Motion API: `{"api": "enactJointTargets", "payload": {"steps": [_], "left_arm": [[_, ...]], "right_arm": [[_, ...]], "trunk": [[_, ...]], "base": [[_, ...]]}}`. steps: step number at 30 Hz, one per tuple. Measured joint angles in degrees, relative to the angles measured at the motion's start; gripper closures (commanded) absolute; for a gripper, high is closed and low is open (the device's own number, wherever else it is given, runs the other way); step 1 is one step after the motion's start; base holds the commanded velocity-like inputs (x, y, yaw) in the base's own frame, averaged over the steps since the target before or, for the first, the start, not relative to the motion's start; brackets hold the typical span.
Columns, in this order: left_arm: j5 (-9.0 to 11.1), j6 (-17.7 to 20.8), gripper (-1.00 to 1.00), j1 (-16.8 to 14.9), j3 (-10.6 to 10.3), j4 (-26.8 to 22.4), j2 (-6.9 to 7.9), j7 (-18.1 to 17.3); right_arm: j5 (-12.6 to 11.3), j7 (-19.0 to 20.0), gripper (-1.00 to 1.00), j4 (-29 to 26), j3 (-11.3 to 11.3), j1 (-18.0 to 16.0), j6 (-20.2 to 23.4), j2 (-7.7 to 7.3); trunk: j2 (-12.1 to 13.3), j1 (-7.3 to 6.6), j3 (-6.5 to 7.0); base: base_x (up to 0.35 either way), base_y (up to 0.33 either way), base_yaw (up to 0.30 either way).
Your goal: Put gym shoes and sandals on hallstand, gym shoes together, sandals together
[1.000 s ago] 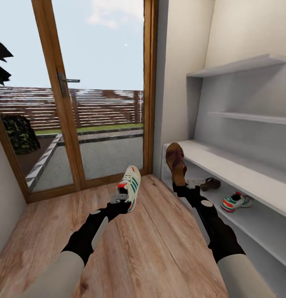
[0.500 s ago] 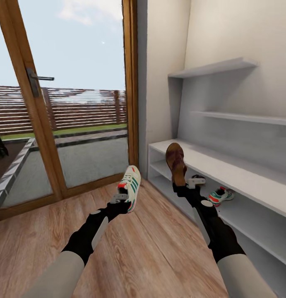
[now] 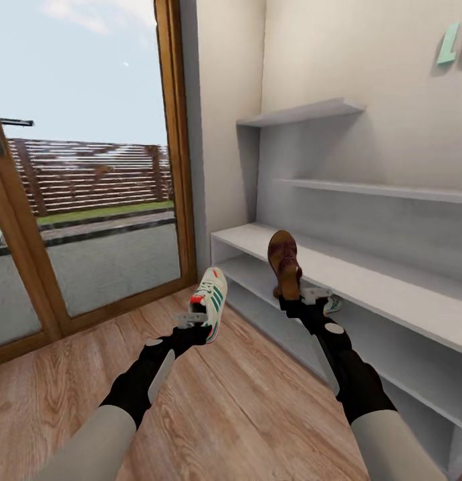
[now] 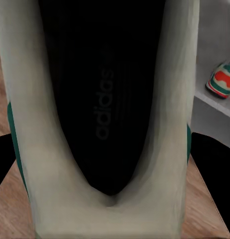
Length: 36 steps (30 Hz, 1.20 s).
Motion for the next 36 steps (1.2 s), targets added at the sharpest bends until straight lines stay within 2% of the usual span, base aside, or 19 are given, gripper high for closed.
{"api": "enactJointTargets", "payload": {"steps": [11,24,36], "left_arm": [[0.03,0.01,1.0,-0.01,0.0,-0.01,-0.01,0.0],[0.01,0.0,1.0,0.0,0.02,0.0,0.0,0.0],[0.05,0.03,1.0,-0.01,0.04,-0.03,-0.01,-0.02]], "right_arm": [[0.01,0.0,1.0,0.0,0.0,0.0,0.01,-0.03],[0.0,0.0,1.0,0.0,-0.09,0.0,0.02,-0.03],[0.01,0.0,1.0,0.0,-0.09,0.01,0.01,-0.07]], "trunk": [[0.0,-0.01,0.0],[0.0,0.0,0.0],[0.0,0.0,0.0]], "base": [[0.027,0.117,-0.3],[0.008,0.02,-0.3],[0.082,0.273,-0.3]]}}
